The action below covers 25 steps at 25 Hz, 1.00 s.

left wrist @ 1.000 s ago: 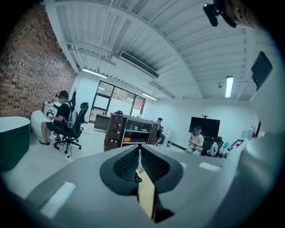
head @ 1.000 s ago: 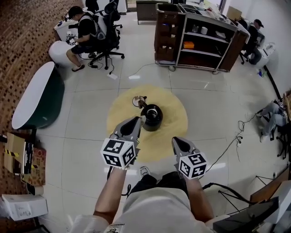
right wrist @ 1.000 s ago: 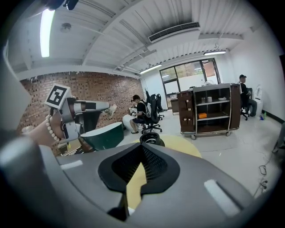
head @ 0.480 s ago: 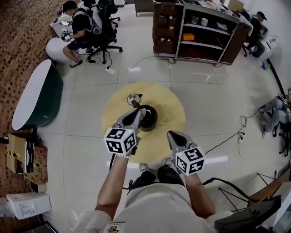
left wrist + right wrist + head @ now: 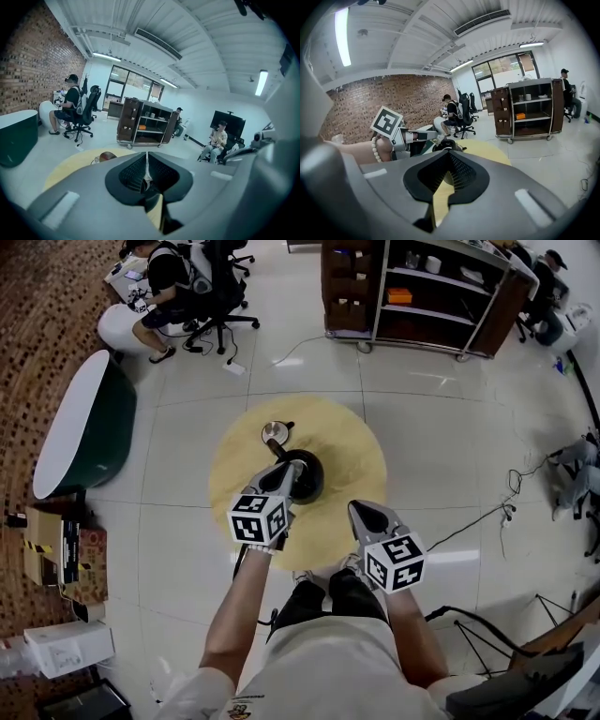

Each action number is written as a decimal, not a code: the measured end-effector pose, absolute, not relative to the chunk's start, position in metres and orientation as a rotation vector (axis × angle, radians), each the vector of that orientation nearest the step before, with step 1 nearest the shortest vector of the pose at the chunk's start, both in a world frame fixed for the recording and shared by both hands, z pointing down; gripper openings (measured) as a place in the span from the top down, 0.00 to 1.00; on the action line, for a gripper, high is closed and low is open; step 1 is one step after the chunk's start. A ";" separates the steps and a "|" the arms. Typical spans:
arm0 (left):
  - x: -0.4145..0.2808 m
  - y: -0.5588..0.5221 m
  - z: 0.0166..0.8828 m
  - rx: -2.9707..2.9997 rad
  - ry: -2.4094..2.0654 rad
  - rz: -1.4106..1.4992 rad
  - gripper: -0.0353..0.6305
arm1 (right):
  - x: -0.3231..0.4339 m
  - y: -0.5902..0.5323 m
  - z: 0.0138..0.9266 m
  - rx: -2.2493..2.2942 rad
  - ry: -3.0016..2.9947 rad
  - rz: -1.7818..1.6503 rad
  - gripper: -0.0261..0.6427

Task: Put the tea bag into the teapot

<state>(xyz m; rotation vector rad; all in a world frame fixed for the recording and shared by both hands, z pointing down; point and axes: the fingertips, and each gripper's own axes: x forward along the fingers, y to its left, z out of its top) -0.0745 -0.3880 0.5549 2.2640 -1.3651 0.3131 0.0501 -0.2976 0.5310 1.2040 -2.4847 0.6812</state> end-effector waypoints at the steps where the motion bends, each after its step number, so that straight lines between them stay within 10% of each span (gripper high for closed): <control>1: -0.074 -0.388 0.558 2.257 -1.369 0.317 0.91 | 0.047 -0.301 0.529 1.193 -2.492 0.668 0.96; 25: -0.073 -0.392 0.564 2.265 -1.349 0.221 0.78 | 0.032 -0.314 0.531 1.113 -2.528 0.674 0.96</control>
